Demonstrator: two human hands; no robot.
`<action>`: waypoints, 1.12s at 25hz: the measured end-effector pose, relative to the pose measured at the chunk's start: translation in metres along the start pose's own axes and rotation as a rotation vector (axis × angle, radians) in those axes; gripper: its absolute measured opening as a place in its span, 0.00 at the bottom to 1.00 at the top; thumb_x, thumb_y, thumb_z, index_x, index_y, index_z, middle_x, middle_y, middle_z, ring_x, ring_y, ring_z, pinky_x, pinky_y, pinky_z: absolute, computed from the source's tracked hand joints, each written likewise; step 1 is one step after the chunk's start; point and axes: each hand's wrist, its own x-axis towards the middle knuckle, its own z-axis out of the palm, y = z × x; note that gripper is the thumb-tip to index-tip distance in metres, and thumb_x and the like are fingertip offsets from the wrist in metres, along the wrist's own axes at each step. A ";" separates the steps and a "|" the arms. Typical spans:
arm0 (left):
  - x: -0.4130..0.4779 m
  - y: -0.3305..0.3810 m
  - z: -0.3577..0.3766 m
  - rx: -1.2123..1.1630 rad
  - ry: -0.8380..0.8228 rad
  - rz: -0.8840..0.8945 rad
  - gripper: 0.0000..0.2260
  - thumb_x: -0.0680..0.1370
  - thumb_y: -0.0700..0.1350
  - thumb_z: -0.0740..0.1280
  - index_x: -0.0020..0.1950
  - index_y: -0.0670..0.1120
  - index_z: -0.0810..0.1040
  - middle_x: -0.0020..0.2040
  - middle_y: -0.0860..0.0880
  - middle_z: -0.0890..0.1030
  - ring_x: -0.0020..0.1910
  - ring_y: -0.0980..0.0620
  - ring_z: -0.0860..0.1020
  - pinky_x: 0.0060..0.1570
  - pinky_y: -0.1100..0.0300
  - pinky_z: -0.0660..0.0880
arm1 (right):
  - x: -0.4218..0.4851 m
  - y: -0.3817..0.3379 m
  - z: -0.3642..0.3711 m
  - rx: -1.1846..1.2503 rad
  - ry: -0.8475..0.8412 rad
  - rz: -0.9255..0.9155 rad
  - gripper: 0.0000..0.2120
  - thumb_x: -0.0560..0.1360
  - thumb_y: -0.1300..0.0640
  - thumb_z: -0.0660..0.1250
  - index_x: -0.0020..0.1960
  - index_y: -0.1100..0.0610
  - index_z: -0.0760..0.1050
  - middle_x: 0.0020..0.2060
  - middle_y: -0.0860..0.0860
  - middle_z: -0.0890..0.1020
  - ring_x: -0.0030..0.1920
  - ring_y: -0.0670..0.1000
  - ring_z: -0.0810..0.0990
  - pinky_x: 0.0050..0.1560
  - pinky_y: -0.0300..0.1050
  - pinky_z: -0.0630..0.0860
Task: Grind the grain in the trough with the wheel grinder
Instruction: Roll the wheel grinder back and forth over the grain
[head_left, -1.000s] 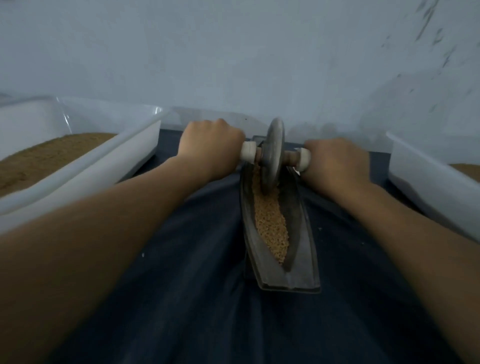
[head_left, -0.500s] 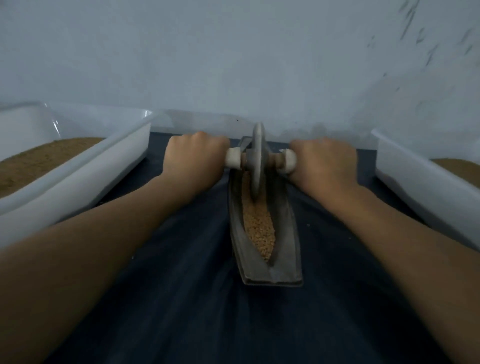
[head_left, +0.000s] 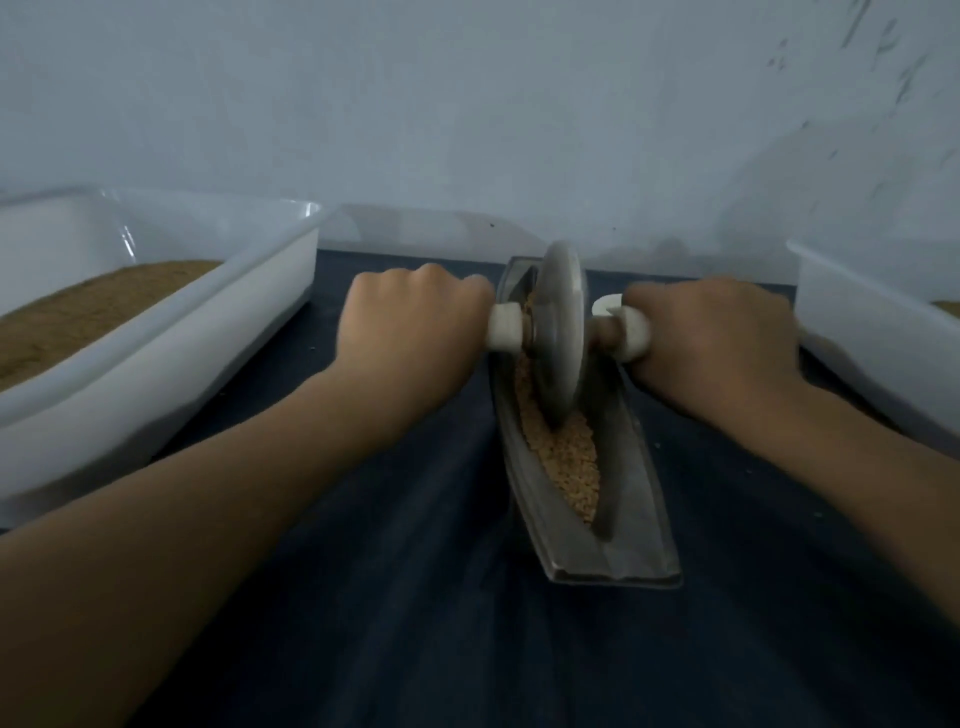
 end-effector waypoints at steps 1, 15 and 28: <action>0.014 0.001 0.003 -0.016 -0.032 -0.032 0.06 0.74 0.47 0.69 0.43 0.49 0.72 0.33 0.49 0.69 0.29 0.46 0.70 0.28 0.57 0.59 | 0.015 -0.005 0.005 0.020 -0.023 0.029 0.10 0.72 0.47 0.70 0.37 0.48 0.71 0.29 0.46 0.71 0.32 0.54 0.72 0.30 0.41 0.61; 0.029 0.003 -0.001 -0.061 -0.106 -0.053 0.02 0.76 0.46 0.66 0.45 0.48 0.75 0.35 0.48 0.71 0.32 0.44 0.73 0.30 0.56 0.63 | 0.027 -0.006 0.010 -0.017 -0.019 0.087 0.09 0.72 0.44 0.71 0.42 0.47 0.73 0.33 0.50 0.76 0.35 0.58 0.77 0.34 0.44 0.66; 0.025 -0.004 0.015 -0.147 -0.123 -0.093 0.06 0.75 0.50 0.67 0.41 0.50 0.73 0.34 0.50 0.69 0.31 0.46 0.70 0.32 0.55 0.65 | 0.035 -0.009 0.004 -0.123 -0.034 0.019 0.05 0.75 0.50 0.70 0.47 0.49 0.76 0.35 0.49 0.71 0.38 0.57 0.78 0.32 0.42 0.58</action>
